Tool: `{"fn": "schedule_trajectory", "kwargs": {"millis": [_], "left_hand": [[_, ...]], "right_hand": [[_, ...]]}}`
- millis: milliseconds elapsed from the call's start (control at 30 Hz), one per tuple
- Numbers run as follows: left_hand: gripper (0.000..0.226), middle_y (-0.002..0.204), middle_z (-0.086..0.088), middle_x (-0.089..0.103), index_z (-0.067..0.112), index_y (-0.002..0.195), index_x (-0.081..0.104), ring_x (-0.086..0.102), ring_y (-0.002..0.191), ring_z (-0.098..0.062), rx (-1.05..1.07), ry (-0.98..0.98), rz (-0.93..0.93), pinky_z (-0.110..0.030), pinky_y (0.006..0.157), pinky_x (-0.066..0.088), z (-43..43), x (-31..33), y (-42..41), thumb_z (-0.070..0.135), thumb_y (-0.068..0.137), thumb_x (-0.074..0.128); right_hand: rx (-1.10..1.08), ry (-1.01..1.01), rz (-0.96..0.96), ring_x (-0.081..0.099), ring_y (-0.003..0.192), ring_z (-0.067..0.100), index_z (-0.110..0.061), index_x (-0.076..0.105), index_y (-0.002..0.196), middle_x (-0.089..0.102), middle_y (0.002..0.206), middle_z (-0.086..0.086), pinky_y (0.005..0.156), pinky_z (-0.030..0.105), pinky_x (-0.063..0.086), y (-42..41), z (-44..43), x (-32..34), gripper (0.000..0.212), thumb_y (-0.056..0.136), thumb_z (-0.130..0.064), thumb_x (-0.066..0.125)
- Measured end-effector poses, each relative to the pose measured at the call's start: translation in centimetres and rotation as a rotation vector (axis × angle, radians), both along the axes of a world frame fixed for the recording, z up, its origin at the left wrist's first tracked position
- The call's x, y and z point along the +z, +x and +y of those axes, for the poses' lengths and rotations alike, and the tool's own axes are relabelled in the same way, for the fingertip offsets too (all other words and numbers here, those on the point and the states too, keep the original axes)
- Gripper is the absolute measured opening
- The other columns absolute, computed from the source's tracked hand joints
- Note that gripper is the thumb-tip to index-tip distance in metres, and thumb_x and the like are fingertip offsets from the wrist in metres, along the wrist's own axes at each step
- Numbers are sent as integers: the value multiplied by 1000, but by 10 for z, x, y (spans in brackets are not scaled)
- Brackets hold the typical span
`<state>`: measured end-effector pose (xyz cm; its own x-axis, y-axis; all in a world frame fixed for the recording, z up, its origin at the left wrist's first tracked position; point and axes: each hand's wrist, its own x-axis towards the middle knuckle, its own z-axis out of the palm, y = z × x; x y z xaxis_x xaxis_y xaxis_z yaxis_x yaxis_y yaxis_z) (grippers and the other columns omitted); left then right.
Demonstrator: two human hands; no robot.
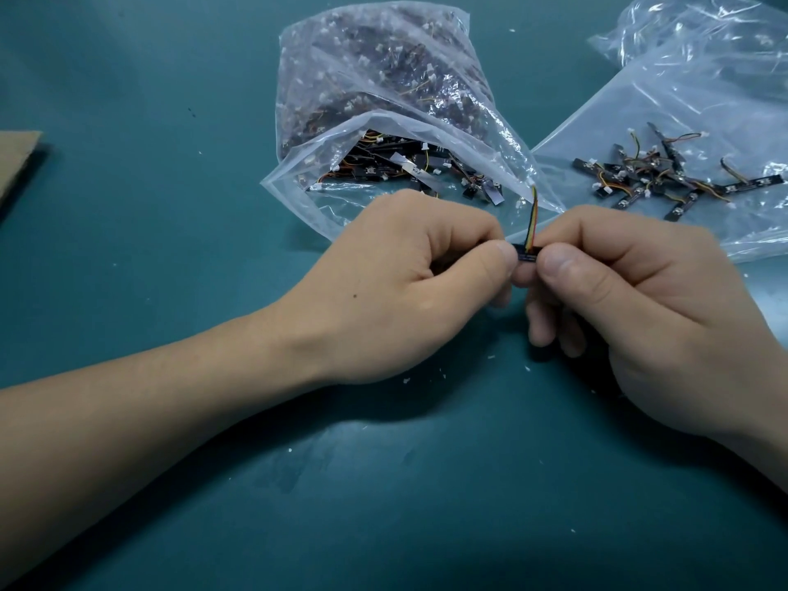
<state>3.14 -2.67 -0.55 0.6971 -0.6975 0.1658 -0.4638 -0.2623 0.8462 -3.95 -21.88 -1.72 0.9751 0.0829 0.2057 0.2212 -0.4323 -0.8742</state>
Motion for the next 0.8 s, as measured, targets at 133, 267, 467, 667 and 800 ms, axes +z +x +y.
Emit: {"fn": "schedule_trajectory", "kwargs": {"millis": [133, 267, 467, 667, 800], "left_hand": [[31, 53, -5, 49, 6, 67, 64, 41, 50, -6, -13, -6, 10, -22, 51, 35, 1, 1, -1, 15, 94, 54], [32, 52, -7, 48, 10, 65, 64, 43, 50, -17, -10, -38, 31, -32, 52, 36, 1, 1, 0, 18, 95, 53], [30, 54, -7, 50, 11, 68, 67, 46, 52, -17, -29, -25, 21, -27, 52, 37, 1, 0, 1, 18, 94, 54], [26, 54, -5, 51, 13, 72, 69, 44, 51, -9, -13, -20, 40, -22, 51, 36, 0, 0, 1, 18, 94, 56], [27, 53, -3, 50, 14, 71, 70, 44, 51, -11, -23, -31, 44, -23, 52, 36, 1, 0, 1, 18, 94, 57]], "right_hand": [[3, -3, 18, 58, 51, 21, -25, 66, 90, 69, 66, -2, 50, 30, 46, 0, 0, 0, 26, 100, -41, 48], [1, 23, 38, 58, 53, 25, -24, 66, 94, 70, 68, 2, 50, 35, 46, 1, 1, 0, 30, 100, -45, 46], [-10, -31, -3, 57, 50, 19, -24, 63, 85, 69, 65, -5, 50, 26, 45, 1, 0, 1, 27, 101, -39, 47], [-17, -16, -18, 56, 48, 18, -25, 63, 86, 68, 64, -4, 48, 30, 45, 0, 1, 1, 25, 100, -38, 48], [-24, -37, -12, 57, 49, 20, -25, 64, 87, 69, 64, -4, 48, 29, 45, 0, 1, 1, 26, 101, -40, 47]]}}
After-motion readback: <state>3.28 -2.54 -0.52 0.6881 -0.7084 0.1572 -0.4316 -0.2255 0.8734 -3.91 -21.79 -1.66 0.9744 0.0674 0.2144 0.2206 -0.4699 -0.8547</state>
